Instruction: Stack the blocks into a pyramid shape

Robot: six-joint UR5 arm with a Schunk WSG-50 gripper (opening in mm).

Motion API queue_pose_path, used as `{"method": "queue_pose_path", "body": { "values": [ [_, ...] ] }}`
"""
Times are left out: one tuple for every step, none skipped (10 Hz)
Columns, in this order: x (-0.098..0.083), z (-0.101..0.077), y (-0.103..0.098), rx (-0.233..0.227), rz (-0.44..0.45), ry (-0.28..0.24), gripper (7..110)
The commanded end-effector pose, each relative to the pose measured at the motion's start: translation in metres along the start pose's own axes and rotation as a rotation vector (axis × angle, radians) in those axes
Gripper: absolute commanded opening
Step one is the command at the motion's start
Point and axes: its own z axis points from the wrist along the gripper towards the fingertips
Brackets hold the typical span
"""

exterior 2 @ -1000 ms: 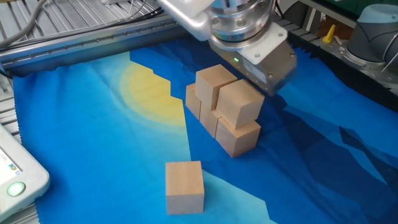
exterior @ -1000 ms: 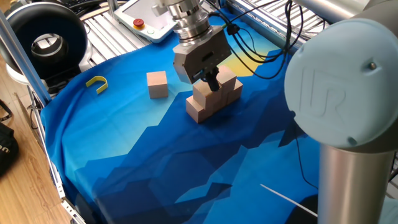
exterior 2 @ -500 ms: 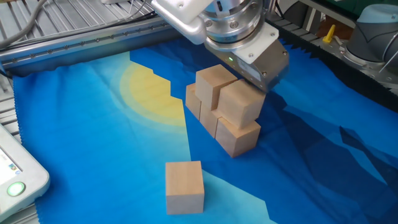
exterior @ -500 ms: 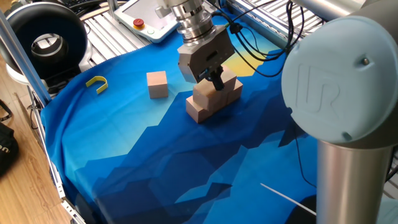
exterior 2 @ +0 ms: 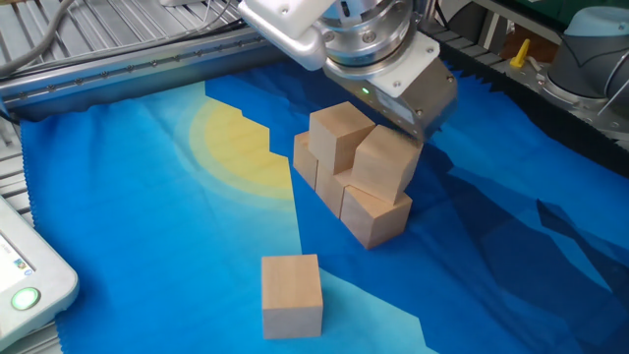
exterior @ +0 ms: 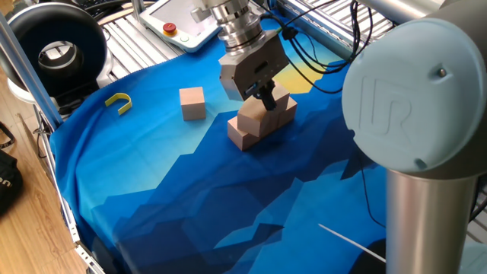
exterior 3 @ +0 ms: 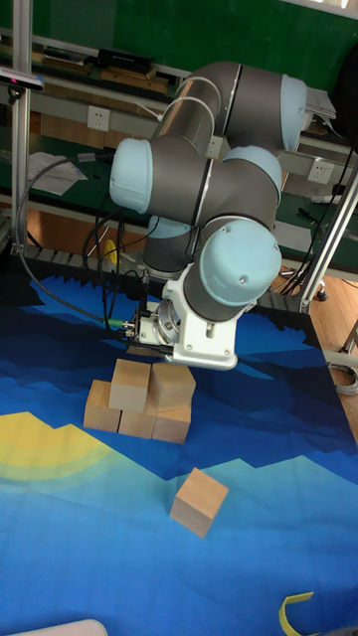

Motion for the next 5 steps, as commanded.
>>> {"method": "queue_pose_path", "body": {
  "values": [
    [0.016, -0.001, 0.012, -0.058, -0.047, 0.047, 7],
    [0.014, 0.002, 0.015, -0.071, -0.049, 0.043, 7],
    [0.012, 0.003, 0.019, -0.079, -0.046, 0.040, 7],
    [0.009, 0.005, 0.026, -0.085, -0.044, 0.038, 7],
    [0.005, 0.008, 0.031, -0.088, -0.042, 0.030, 7]
  ]
}}
